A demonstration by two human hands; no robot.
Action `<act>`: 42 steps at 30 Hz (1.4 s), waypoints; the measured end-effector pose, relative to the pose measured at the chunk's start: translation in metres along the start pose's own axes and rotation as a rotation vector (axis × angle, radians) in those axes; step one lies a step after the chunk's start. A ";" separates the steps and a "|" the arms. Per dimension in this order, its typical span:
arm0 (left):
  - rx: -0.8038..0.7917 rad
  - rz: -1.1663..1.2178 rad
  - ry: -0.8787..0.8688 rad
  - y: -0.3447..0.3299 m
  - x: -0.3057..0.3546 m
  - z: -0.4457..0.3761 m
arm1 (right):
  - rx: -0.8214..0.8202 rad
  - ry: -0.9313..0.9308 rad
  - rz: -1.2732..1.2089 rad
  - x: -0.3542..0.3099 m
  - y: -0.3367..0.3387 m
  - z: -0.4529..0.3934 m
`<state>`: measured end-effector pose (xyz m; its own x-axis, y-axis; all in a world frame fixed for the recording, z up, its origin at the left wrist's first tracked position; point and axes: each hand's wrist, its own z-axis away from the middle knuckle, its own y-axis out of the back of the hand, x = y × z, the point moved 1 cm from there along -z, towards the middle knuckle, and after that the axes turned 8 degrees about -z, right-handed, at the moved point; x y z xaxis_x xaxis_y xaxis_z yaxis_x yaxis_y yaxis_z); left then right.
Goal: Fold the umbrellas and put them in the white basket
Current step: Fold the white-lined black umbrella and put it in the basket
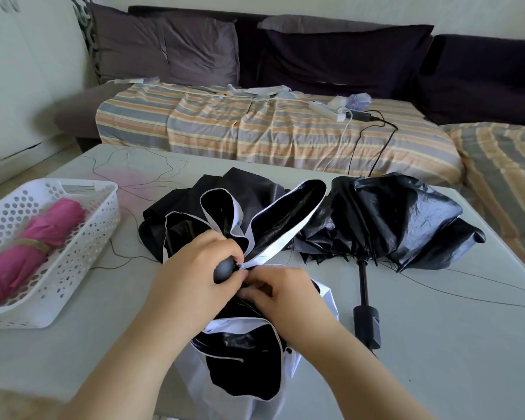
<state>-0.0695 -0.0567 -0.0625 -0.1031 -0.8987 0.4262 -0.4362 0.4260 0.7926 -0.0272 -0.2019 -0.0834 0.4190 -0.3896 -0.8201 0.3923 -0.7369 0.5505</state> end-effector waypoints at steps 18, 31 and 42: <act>0.077 -0.042 0.071 -0.002 -0.001 -0.009 | 0.228 -0.105 0.637 0.047 0.131 0.038; 0.095 -0.088 0.103 -0.006 0.003 -0.010 | 0.021 0.045 0.314 -0.010 0.049 0.022; 0.055 -0.026 0.017 -0.004 0.004 -0.008 | 0.177 -0.056 -0.203 -0.016 0.010 0.003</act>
<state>-0.0611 -0.0614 -0.0610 -0.0761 -0.9072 0.4137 -0.4873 0.3958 0.7784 -0.0320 -0.2045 -0.0655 0.2988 -0.2508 -0.9208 0.3126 -0.8859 0.3427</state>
